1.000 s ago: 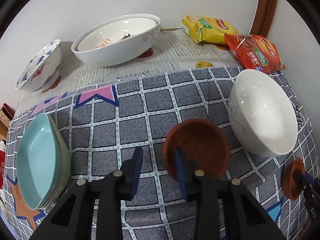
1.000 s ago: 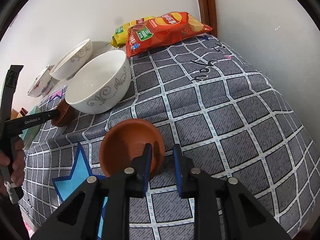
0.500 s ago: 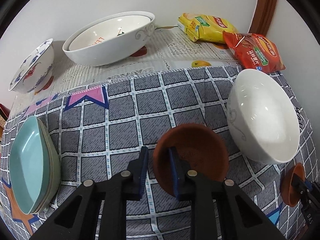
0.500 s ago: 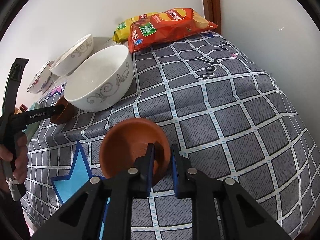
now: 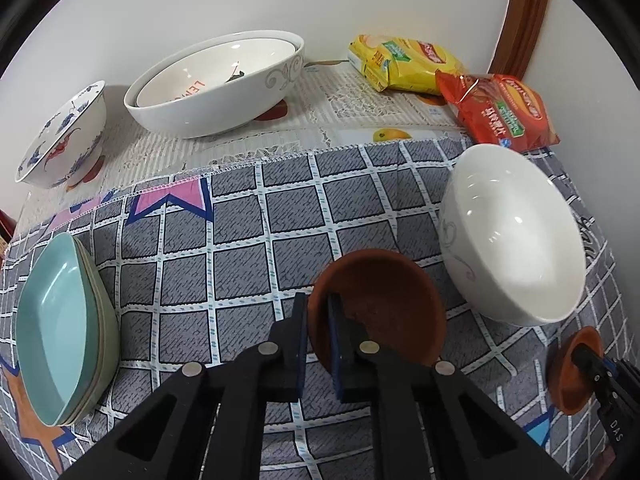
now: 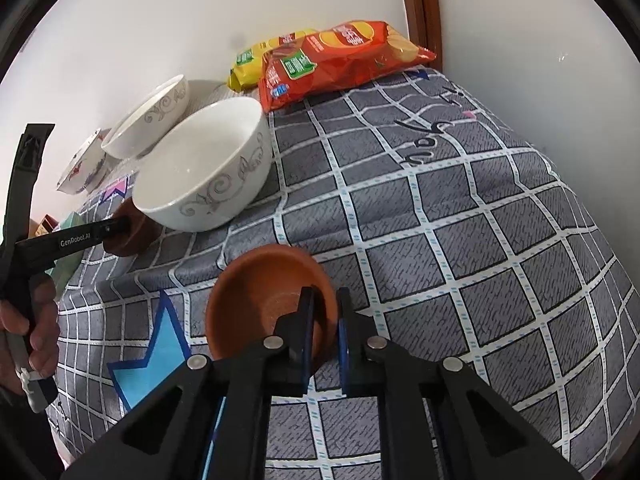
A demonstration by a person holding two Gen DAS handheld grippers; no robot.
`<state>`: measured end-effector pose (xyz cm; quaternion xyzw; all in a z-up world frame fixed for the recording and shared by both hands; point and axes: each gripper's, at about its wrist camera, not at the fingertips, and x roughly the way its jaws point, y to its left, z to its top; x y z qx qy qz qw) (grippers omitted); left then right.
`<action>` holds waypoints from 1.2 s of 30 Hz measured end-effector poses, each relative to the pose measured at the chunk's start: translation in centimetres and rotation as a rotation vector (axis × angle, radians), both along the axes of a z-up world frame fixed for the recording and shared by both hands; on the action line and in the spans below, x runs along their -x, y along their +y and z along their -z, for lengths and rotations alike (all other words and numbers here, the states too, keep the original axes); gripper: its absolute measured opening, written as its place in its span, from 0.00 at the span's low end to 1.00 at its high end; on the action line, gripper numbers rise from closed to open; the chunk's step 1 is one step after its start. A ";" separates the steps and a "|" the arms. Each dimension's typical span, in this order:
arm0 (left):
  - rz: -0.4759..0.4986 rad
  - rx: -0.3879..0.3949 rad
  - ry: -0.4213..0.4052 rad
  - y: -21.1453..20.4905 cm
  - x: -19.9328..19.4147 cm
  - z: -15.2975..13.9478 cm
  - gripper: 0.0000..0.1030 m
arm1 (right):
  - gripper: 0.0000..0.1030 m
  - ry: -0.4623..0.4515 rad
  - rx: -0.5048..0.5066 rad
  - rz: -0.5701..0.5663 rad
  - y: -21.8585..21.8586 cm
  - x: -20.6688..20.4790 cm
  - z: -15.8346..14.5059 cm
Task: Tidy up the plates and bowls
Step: 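Lower the right gripper's brown bowl into the white swirl bowl while the left holds its bowl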
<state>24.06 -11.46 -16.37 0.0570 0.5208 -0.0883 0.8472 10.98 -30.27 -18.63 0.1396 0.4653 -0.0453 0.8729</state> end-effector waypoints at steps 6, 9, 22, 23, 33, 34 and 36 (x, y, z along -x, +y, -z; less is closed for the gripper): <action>0.015 0.021 -0.012 -0.1 1.0 -1.0 0.07 | 0.09 -0.023 0.022 -0.002 0.9 0.4 -0.9; 0.020 0.037 -0.011 0.1 1.6 -1.6 0.07 | 0.09 -0.037 0.034 0.000 1.3 0.7 -1.7; -0.016 0.067 -0.101 2.7 3.8 -7.0 0.07 | 0.09 -0.145 0.053 -0.014 3.0 1.1 -7.7; -0.022 0.069 -0.108 3.0 4.0 -7.4 0.07 | 0.09 -0.149 0.054 -0.016 3.1 1.0 -8.1; -0.053 0.049 -0.164 4.8 4.0 -9.9 0.07 | 0.09 -0.197 0.054 -0.018 4.2 -0.6 -11.1; -0.058 0.044 -0.167 4.9 4.0 -9.9 0.07 | 0.09 -0.196 0.054 -0.019 4.3 -0.9 -11.1; -0.066 0.049 -0.166 5.3 3.8 -9.7 0.07 | 0.09 -0.192 0.056 -0.017 4.5 -1.6 -10.9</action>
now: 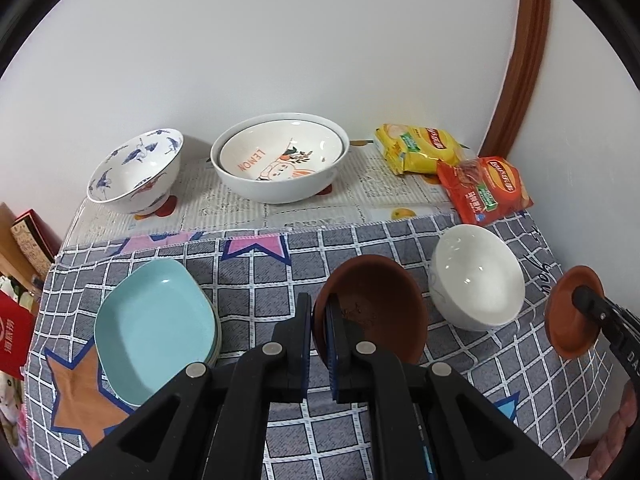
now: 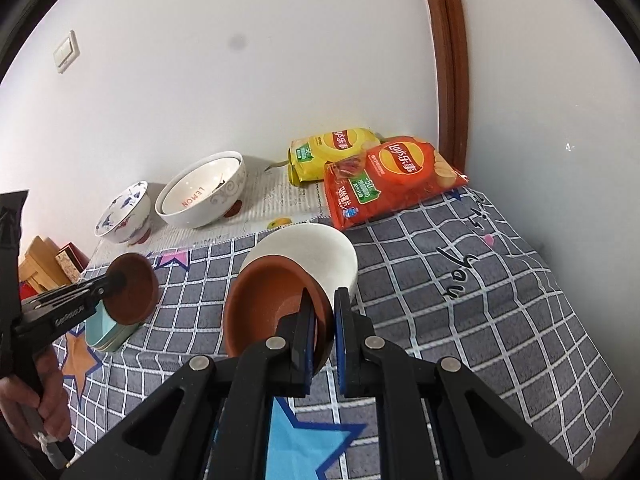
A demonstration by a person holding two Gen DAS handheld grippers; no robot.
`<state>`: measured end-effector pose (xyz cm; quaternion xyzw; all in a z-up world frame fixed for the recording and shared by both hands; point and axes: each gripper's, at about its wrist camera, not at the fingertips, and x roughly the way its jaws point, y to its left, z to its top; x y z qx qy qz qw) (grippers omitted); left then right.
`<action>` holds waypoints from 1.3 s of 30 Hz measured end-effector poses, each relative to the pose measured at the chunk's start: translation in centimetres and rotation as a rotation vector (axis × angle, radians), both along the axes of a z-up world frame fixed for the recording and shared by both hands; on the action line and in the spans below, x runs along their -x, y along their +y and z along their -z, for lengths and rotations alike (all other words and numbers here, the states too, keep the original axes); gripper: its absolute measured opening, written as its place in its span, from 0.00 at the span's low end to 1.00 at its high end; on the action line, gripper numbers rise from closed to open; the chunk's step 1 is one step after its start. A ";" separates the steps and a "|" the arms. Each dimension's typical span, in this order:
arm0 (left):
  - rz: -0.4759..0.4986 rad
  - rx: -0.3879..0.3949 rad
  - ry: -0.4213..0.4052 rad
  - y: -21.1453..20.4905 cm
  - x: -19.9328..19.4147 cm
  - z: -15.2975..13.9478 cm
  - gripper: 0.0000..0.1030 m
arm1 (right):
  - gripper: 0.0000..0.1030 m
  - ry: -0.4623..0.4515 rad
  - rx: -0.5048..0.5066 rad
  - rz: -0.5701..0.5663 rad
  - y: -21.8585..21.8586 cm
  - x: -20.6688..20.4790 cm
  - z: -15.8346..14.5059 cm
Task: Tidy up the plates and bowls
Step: 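Lower the right gripper's brown bowl into the white swirl bowl while the left holds its bowl, then settle the brown bowl inside the white bowl and open the right gripper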
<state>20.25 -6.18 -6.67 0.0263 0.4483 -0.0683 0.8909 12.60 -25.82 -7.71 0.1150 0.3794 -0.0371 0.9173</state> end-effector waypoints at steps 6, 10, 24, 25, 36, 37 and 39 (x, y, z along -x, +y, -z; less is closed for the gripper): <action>-0.013 0.004 0.022 0.6 -1.3 1.2 0.07 | 0.09 0.021 0.031 -0.008 0.7 -2.4 1.0; -0.019 0.006 0.024 0.7 -1.9 1.8 0.07 | 0.09 0.034 0.037 -0.012 0.8 -4.2 2.0; -0.008 0.018 0.056 0.4 -3.9 4.1 0.07 | 0.09 0.095 0.097 -0.032 2.3 -8.3 5.4; -0.008 0.019 0.059 0.4 -4.0 4.2 0.07 | 0.09 0.099 0.103 -0.031 2.3 -8.5 5.6; -0.002 0.021 0.063 0.4 -4.5 4.6 0.07 | 0.09 0.112 0.137 -0.030 2.8 -9.6 6.4; 0.000 0.020 0.065 0.4 -4.5 4.6 0.07 | 0.09 0.113 0.140 -0.029 2.8 -9.7 6.5; 0.002 0.018 0.065 0.4 -4.5 4.7 0.07 | 0.09 0.120 0.142 -0.030 2.8 -9.9 6.7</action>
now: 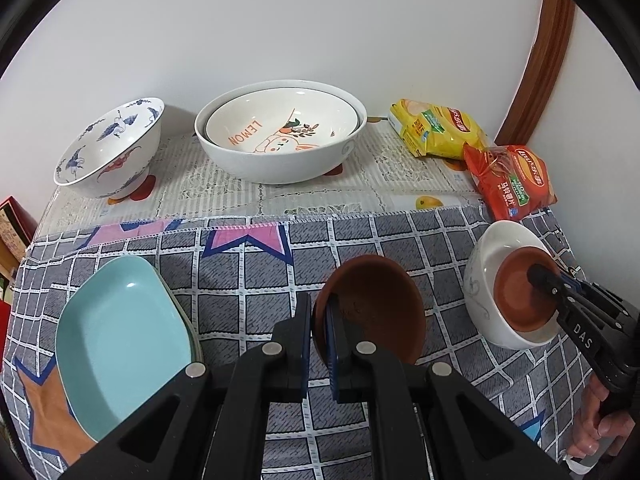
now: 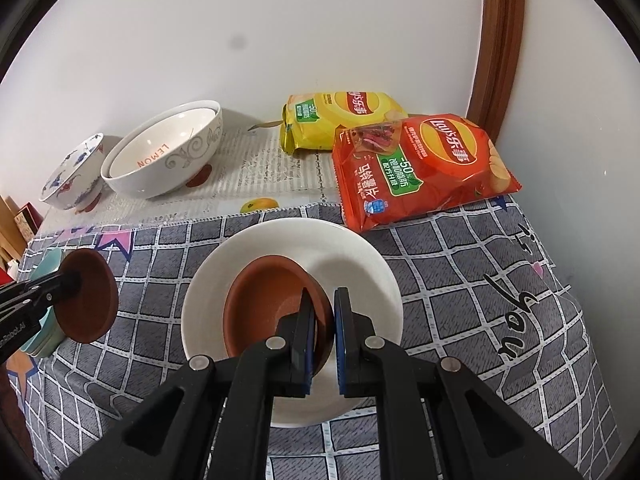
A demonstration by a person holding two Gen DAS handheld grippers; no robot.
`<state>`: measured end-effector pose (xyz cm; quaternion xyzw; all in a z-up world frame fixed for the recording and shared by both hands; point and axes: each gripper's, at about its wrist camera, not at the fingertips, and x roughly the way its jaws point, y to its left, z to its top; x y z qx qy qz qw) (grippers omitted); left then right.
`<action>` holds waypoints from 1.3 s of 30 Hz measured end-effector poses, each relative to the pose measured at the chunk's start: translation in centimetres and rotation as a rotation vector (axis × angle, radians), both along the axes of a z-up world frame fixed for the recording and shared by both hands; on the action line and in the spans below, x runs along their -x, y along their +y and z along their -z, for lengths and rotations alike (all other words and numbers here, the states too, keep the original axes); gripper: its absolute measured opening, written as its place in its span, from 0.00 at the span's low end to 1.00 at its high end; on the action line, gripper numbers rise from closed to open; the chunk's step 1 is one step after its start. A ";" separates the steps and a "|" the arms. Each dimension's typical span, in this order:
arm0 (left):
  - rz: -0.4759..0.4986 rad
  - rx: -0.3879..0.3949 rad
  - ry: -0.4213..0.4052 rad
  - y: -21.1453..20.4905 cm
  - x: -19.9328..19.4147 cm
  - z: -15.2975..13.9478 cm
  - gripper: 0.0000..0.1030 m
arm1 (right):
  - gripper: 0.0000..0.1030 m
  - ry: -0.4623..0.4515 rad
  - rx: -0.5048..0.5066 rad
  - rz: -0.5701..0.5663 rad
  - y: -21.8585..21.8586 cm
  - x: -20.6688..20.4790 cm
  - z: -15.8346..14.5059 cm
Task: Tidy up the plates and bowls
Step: 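Settle the brown bowl inside the white bowl and open the right gripper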
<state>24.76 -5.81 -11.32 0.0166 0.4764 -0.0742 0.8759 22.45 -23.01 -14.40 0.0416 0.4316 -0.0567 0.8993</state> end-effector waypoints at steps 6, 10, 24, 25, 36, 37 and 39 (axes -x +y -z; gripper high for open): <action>0.002 0.000 0.000 -0.1 -0.2 0.1 0.07 | 0.09 0.009 -0.002 -0.005 0.1 -0.3 0.4; 0.004 -0.002 0.002 -0.2 -0.2 0.2 0.07 | 0.09 0.016 -0.004 -0.006 0.0 -0.5 0.6; 0.005 -0.005 0.008 -0.2 -0.2 0.5 0.07 | 0.09 0.031 -0.030 -0.009 -0.2 -0.9 0.9; 0.006 -0.007 0.007 -0.2 -0.2 0.5 0.07 | 0.09 0.033 -0.030 -0.010 -0.2 -1.0 1.0; 0.007 -0.009 0.004 -0.2 -0.2 0.3 0.07 | 0.09 0.052 -0.034 -0.013 -0.2 -1.4 1.5; 0.008 -0.010 0.004 -0.3 -0.3 0.3 0.07 | 0.09 0.053 -0.035 -0.012 -0.3 -1.4 1.6; 0.009 -0.009 0.004 -0.3 -0.3 0.2 0.07 | 0.09 0.057 -0.036 -0.012 -0.4 -1.4 1.6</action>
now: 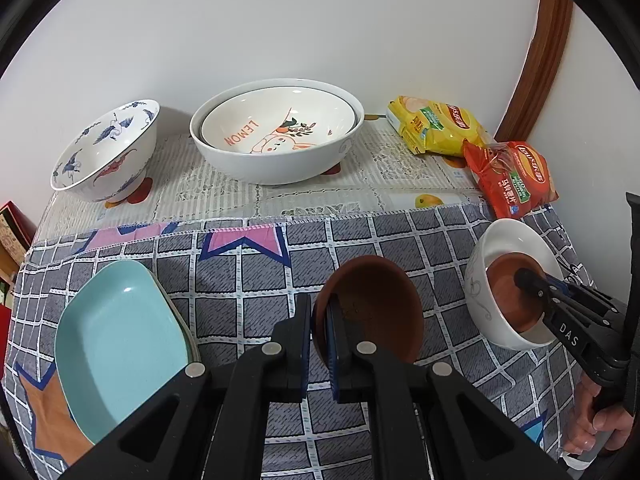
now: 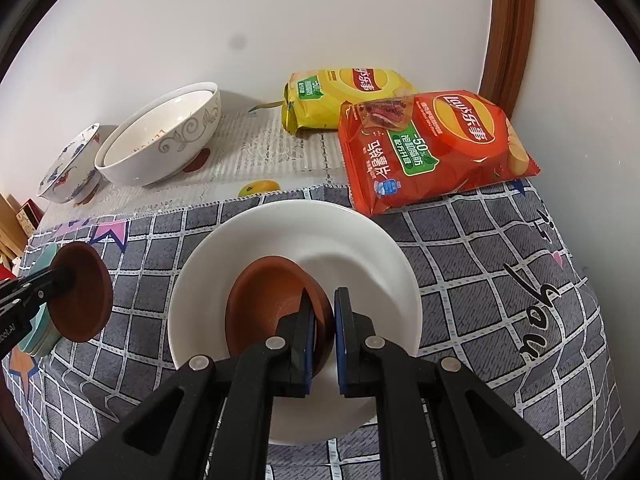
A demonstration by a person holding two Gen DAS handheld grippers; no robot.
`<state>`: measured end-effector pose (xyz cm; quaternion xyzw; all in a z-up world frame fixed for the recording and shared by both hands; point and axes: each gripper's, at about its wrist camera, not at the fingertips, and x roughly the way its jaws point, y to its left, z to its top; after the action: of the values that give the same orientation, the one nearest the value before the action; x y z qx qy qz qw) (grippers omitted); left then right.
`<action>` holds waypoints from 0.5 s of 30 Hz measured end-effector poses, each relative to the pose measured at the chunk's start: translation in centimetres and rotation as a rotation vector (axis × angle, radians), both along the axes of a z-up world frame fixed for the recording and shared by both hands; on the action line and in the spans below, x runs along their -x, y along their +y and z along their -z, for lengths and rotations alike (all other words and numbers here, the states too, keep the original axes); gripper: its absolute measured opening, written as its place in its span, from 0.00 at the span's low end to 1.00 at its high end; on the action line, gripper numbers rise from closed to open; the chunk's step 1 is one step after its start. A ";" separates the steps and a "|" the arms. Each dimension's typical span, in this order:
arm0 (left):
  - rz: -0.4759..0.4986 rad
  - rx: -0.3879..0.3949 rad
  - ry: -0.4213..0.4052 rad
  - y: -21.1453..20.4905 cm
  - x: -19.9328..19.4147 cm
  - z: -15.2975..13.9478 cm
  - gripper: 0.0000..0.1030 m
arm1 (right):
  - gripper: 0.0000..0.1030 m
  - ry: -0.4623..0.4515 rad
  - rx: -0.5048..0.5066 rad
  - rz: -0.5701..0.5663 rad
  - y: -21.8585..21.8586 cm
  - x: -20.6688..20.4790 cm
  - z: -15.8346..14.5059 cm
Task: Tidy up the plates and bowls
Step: 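Settle the brown bowl inside the white bowl and open the right gripper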
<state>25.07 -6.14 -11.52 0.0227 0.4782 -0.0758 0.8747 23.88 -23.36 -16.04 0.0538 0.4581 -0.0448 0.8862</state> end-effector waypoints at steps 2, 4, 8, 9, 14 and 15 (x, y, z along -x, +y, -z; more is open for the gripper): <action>0.000 -0.001 -0.001 0.0 0.0 0.0 0.07 | 0.09 0.004 -0.003 0.000 -0.1 0.0 0.1; 0.000 0.000 -0.003 0.0 0.0 -0.1 0.07 | 0.09 0.004 -0.005 0.000 -0.1 -0.1 0.1; -0.001 0.000 -0.003 0.0 0.0 -0.2 0.07 | 0.09 0.005 -0.006 0.000 -0.2 -0.1 0.1; 0.000 0.001 -0.003 0.0 0.0 -0.2 0.07 | 0.09 0.005 -0.006 0.000 -0.1 -0.1 0.1; 0.000 0.000 -0.002 0.1 0.0 -0.1 0.07 | 0.09 0.009 0.003 -0.004 0.0 -0.2 0.2; 0.000 0.000 -0.001 0.0 0.0 -0.1 0.07 | 0.09 0.010 0.010 -0.005 0.1 -0.2 0.3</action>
<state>25.07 -6.11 -11.37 0.0226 0.4776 -0.0758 0.8750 24.13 -23.29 -16.30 0.0482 0.4626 -0.0451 0.8841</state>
